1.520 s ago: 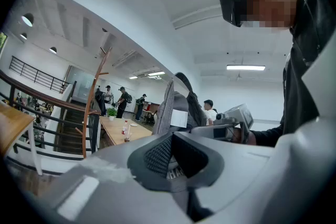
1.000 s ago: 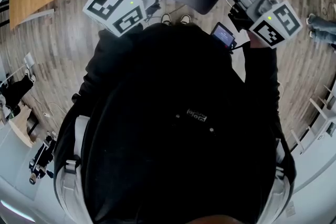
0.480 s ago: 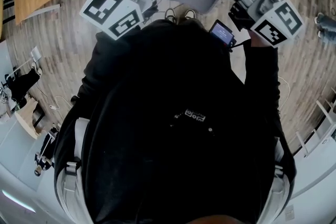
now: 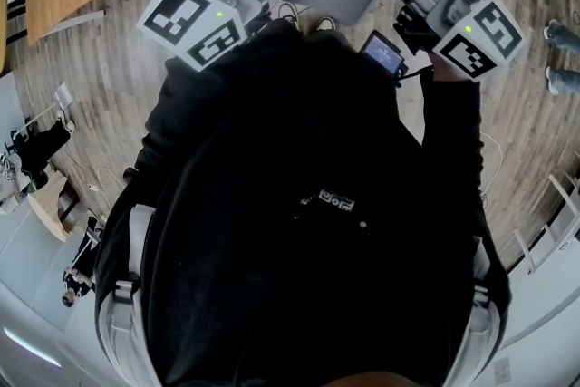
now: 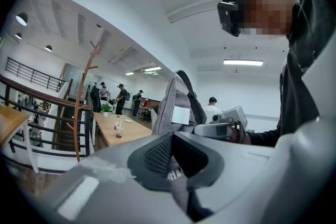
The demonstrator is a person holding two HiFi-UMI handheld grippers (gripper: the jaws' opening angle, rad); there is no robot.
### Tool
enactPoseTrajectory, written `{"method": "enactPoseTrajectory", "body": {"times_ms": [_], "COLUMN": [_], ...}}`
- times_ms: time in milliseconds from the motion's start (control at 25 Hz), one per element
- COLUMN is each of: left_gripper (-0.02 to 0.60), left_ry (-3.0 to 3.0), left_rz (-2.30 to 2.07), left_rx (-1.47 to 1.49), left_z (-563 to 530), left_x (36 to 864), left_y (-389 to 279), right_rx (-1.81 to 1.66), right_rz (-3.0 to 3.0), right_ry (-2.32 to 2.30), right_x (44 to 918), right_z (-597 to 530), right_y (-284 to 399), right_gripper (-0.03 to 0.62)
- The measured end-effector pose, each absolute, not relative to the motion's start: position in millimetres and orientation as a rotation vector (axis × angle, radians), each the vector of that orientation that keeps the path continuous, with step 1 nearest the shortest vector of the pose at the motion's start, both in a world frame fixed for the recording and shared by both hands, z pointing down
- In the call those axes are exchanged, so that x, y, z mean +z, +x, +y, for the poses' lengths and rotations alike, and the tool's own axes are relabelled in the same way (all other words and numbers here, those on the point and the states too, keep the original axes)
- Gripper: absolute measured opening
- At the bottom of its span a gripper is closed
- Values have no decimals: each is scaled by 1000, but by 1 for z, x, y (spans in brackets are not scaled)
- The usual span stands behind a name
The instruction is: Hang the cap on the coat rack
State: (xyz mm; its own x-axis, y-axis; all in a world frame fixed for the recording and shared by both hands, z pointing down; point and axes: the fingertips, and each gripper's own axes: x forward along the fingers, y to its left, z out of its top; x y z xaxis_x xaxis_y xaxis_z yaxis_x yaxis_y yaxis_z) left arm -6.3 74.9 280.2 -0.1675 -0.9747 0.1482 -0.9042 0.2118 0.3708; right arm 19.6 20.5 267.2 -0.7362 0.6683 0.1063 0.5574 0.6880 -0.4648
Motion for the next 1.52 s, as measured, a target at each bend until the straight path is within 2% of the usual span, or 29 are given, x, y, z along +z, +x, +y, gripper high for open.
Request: {"method": "enactPoseTrajectory", "body": {"times_ms": [1040,1520], "left_gripper": [2,2], "left_ry": [1838,1895], "left_rz": [-2128,-2230], "left_rx": [-343,-340], "left_z": [59,60], "left_x": [292,287], "left_y": [-8,-16], "right_rx": [559,394], "right_rz": [-2704,-2741], "right_ry": [-878,-951], "right_x": [279,276], "right_z": [8,14], "right_y": [22,22], "right_gripper": [26,29]}}
